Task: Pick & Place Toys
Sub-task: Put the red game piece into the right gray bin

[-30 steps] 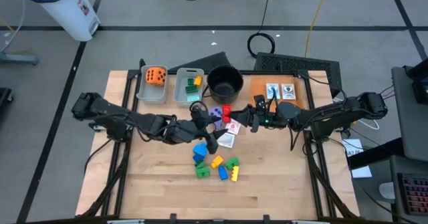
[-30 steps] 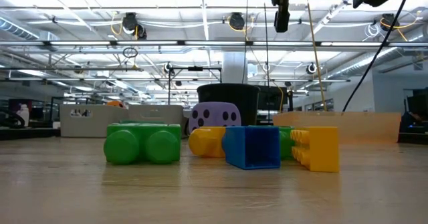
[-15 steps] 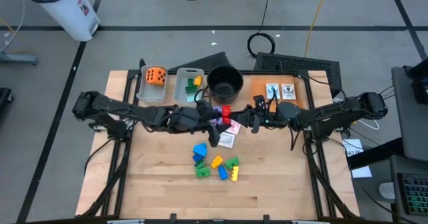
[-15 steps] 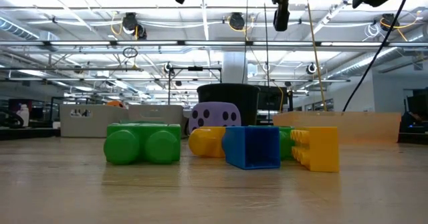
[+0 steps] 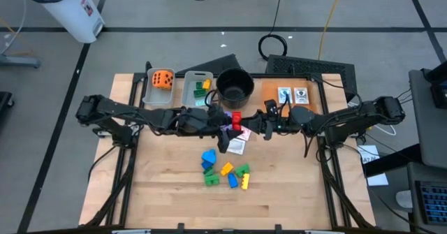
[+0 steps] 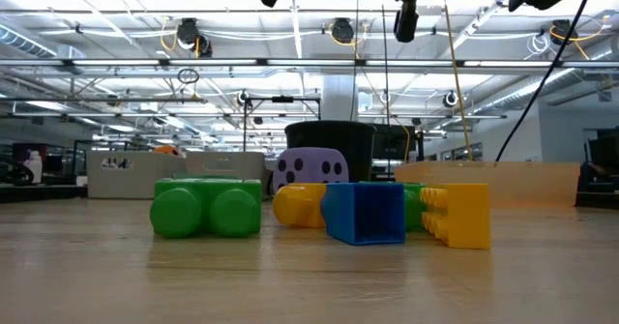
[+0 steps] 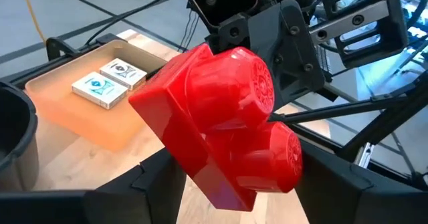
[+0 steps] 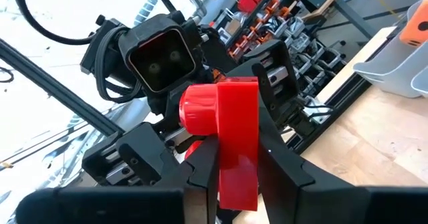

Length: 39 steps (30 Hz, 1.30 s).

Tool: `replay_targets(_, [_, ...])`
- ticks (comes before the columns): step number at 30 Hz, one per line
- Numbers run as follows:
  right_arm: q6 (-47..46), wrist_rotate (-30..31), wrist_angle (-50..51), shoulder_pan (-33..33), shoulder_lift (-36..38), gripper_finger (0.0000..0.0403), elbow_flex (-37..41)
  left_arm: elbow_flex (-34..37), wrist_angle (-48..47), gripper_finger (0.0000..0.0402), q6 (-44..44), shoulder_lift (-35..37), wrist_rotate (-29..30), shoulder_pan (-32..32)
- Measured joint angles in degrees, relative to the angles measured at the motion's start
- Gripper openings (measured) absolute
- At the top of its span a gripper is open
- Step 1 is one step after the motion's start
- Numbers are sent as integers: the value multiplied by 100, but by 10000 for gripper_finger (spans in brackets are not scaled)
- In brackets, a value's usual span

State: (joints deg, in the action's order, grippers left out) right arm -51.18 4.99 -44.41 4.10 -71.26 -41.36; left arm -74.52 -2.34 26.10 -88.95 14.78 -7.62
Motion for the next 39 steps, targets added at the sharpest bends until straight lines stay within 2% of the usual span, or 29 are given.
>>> replay_targets(7, [-9,-59,-62,-1,13,69,-4,10,65,192,39,0,-234,0])
replay_targets(19, [-17,-79,-26,-1,11,71,-7,13,47,133,54,-4,-347,4])
replay_targets(25, [74,-124,0,4,2,68,-5,13,90,146,-1,-4,-723,4])
replay_targets(32, [94,-78,7,2,0,71,-4,13,173,190,243,-4,-810,64])
replay_targets(39, [154,-207,12,2,-2,68,-4,7,436,228,625,-4,-1482,295])
